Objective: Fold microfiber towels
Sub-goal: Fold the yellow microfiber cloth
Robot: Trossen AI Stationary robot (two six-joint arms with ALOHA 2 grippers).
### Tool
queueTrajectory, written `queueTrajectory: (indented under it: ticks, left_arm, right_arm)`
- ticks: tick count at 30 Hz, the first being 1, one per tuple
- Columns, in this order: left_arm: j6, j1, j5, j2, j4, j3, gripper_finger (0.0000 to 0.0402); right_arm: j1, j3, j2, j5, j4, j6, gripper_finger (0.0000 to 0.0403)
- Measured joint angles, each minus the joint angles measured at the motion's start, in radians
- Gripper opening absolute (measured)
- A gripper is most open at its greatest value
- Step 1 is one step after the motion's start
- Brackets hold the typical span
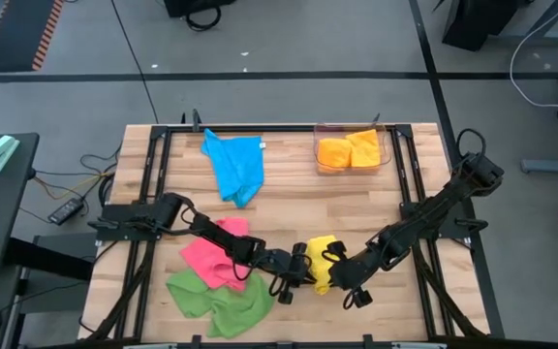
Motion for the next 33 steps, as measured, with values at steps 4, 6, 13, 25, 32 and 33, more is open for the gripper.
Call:
queueTrajectory:
  ticks: [4, 6, 13, 25, 32, 33]
  left_arm:
    - [0.023, 0.001, 0.001, -0.011, 0.005, -0.001, 0.0032]
    - [0.022, 0.008, -0.018, -0.011, 0.010, 0.000, 0.0028]
    - [-0.028, 0.021, -0.091, 0.002, 0.015, 0.000, 0.0014]
    - [0.023, -0.004, -0.090, 0.092, -0.011, 0.070, 0.0020]
    - [0.024, -0.003, -0.086, 0.089, -0.029, 0.071, 0.0011]
    - [0.024, -0.003, -0.087, 0.089, -0.030, 0.071, 0.0013]
  right_arm:
    - [0.002, 0.000, -0.025, -0.060, 0.007, 0.038, 0.0037]
    - [0.008, 0.000, -0.028, -0.087, 0.013, 0.058, 0.0037]
    - [0.023, -0.001, -0.025, -0.133, 0.022, 0.073, 0.0037]
    - [0.015, -0.051, -0.023, -0.027, 0.046, 0.033, 0.0037]
    - [-0.056, -0.099, -0.022, -0.016, -0.018, 0.006, 0.0037]
    - [-0.068, -0.100, -0.022, -0.017, -0.033, -0.006, 0.0037]
